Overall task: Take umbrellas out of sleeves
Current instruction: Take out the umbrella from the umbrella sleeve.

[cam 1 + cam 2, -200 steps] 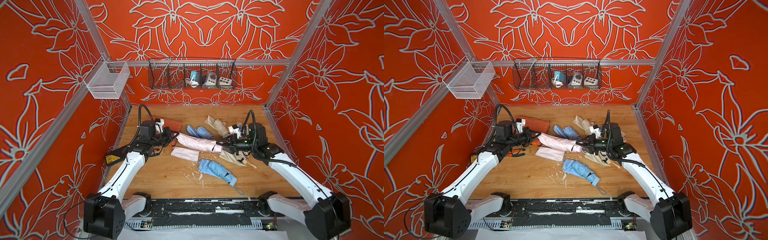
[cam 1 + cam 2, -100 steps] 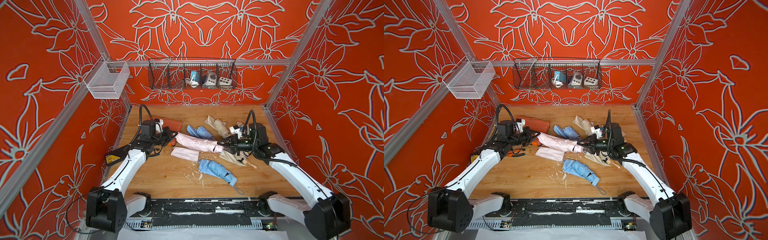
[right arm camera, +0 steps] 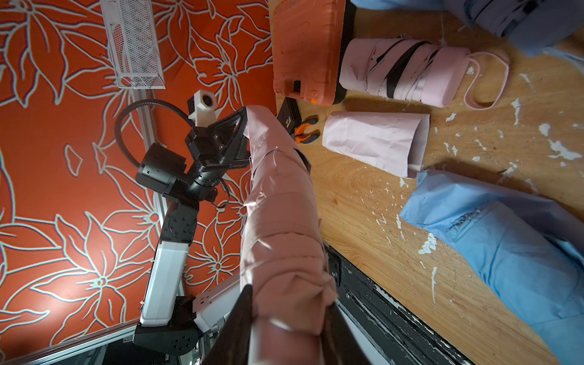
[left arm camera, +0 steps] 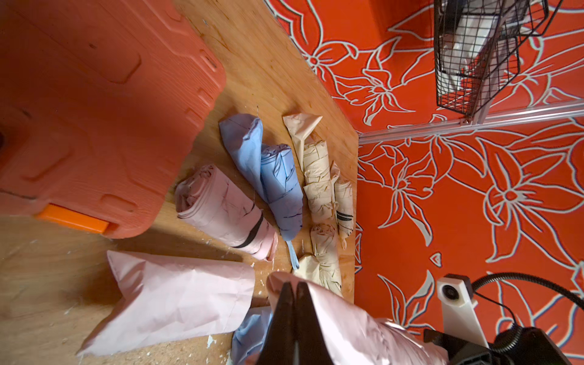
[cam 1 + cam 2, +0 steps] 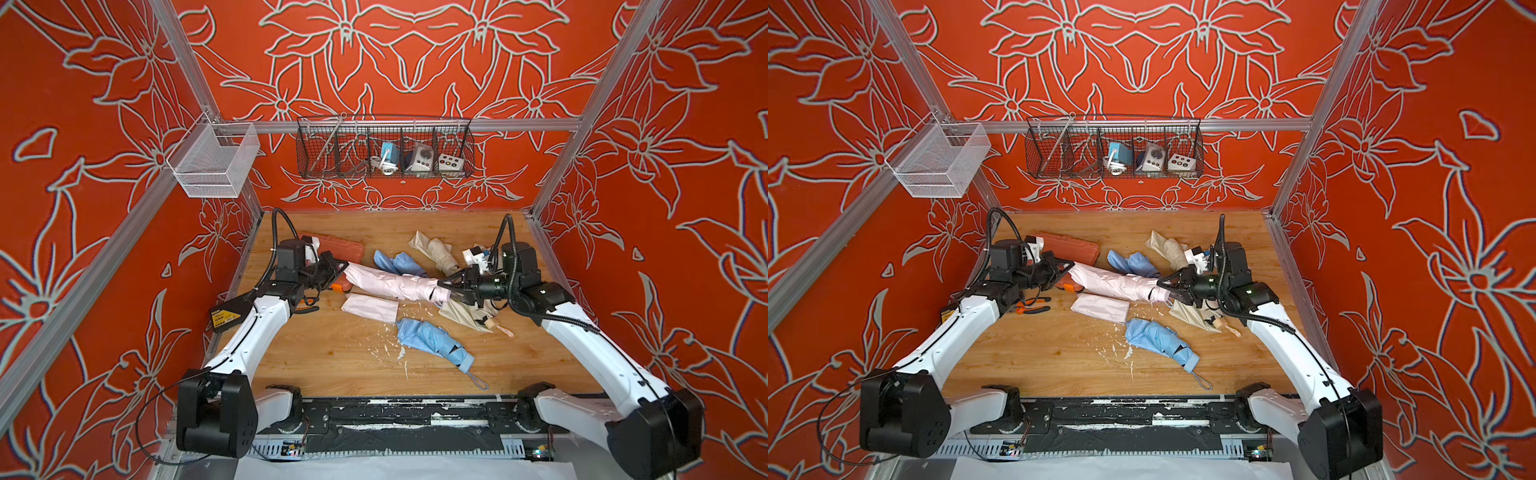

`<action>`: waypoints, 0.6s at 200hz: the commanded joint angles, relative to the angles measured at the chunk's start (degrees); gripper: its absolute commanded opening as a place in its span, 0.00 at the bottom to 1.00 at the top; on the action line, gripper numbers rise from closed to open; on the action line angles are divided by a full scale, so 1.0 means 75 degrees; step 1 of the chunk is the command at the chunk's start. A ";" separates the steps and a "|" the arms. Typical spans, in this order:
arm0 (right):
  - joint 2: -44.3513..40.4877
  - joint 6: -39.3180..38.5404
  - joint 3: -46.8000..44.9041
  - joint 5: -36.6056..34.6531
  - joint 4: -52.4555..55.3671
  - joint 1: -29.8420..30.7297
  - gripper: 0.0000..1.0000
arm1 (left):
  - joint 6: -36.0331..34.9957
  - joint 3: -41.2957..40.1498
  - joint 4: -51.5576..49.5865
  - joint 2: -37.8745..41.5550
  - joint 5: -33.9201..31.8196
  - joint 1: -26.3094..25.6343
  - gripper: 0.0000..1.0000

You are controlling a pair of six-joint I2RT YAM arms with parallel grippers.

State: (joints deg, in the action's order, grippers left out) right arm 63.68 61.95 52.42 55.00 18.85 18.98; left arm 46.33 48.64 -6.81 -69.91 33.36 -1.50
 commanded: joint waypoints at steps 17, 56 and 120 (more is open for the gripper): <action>-0.0004 -0.0355 0.0436 0.0027 0.0067 -0.0058 0.03 | -0.0490 0.0112 -0.0217 -0.0100 -0.0104 0.0227 0.00; 0.0039 -0.0404 0.0571 0.0020 0.0141 -0.0082 0.03 | -0.0516 0.0018 -0.0181 -0.0108 -0.0019 0.0323 0.00; 0.0185 -0.0702 0.1274 -0.0029 0.0536 -0.0210 0.03 | -0.0866 0.0024 -0.0494 -0.0055 -0.0097 0.0388 0.00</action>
State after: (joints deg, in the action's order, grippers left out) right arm 64.90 59.09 56.93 53.87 23.68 18.02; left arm 42.30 48.64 -8.69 -70.41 33.04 0.97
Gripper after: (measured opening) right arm 0.310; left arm 0.047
